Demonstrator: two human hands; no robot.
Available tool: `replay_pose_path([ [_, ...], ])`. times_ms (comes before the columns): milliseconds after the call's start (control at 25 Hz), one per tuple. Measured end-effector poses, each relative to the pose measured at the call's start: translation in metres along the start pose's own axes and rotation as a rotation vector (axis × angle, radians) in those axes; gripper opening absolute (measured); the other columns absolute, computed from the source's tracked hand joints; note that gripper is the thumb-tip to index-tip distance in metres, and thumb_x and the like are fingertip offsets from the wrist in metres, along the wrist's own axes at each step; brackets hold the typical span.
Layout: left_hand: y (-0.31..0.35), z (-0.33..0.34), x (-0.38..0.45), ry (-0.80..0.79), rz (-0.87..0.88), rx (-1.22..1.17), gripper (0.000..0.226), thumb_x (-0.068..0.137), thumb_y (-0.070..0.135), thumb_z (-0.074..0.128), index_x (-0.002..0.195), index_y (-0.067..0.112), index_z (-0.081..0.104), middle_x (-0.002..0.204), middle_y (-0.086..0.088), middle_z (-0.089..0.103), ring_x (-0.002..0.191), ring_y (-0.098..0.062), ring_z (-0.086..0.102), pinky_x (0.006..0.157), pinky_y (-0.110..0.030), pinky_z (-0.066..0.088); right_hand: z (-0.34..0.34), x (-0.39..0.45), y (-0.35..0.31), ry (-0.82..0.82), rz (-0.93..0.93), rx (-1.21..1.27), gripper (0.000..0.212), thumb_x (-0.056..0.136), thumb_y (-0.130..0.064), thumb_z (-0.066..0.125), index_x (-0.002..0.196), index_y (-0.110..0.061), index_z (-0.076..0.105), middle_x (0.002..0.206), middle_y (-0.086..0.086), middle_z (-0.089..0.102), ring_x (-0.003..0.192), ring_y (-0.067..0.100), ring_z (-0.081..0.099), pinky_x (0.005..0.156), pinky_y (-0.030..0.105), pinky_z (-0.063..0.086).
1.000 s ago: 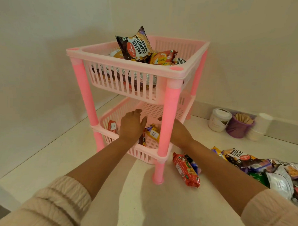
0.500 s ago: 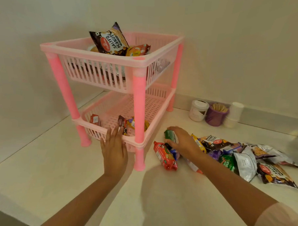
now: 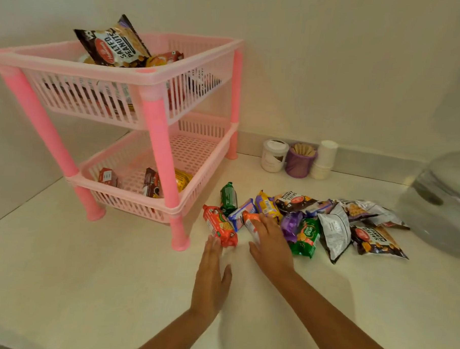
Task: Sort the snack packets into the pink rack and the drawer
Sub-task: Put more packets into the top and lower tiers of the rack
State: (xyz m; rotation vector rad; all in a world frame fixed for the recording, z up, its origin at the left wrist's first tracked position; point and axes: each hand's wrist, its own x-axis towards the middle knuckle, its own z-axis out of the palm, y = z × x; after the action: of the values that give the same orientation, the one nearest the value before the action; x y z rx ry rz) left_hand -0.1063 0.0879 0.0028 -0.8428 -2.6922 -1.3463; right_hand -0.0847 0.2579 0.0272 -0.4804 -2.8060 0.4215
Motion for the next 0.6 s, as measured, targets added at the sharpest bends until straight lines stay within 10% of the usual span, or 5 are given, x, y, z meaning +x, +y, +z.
replay_pose_path([
  [600, 0.001, 0.013, 0.054, -0.025, -0.028, 0.282, 0.074, 0.084, 0.046, 0.059, 0.145, 0.038, 0.018, 0.158, -0.009, -0.007, 0.133, -0.033, 0.037, 0.095, -0.043, 0.049, 0.008, -0.031, 0.016, 0.055, 0.061, 0.126, 0.049, 0.088, -0.018, 0.05, 0.135, -0.025, 0.039, 0.15, 0.003, 0.03, 0.133, 0.025, 0.034, 0.098, 0.035, 0.044],
])
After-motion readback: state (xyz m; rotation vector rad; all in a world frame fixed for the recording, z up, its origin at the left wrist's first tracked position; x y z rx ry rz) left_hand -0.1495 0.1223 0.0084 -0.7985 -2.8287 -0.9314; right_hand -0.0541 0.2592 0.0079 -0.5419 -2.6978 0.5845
